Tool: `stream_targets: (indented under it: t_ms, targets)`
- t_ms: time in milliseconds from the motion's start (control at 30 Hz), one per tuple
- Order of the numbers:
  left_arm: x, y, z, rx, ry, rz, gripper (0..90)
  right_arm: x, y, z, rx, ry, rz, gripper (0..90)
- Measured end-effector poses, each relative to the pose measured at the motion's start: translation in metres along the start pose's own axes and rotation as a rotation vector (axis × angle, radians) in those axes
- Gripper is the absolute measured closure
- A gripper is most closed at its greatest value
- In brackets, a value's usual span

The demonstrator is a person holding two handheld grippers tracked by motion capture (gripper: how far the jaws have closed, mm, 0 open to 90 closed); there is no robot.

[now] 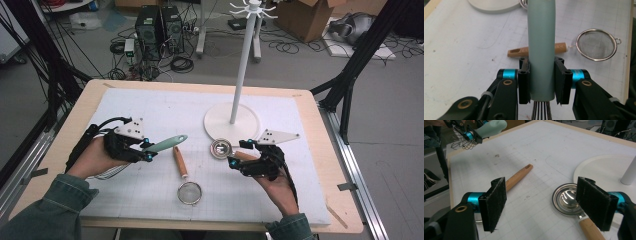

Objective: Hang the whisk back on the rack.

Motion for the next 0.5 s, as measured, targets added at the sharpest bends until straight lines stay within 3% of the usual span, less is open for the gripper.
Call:
stream_targets:
  t_ms: [233,500]
  targets:
    - [0.001,-0.002,-0.02,0.054,-0.009,0.015,69.4,-0.007,-0.008,-0.006,0.001,-0.013,-0.03,25.1]
    - [0.006,-0.008,-0.038,0.076,-0.019,0.04,69.3,-0.016,-0.014,-0.018,0.016,-0.001,-0.057,25.9]
Point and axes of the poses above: each handheld gripper's, and its own axes: y roughly backward along the jaws, z roughly out of its underside, x roughly to its right, the point moved 10 cm from there along -y, roughly forward along the jaws, and after that the axes turned 4 degrees about -y, right-handed, at the moved point
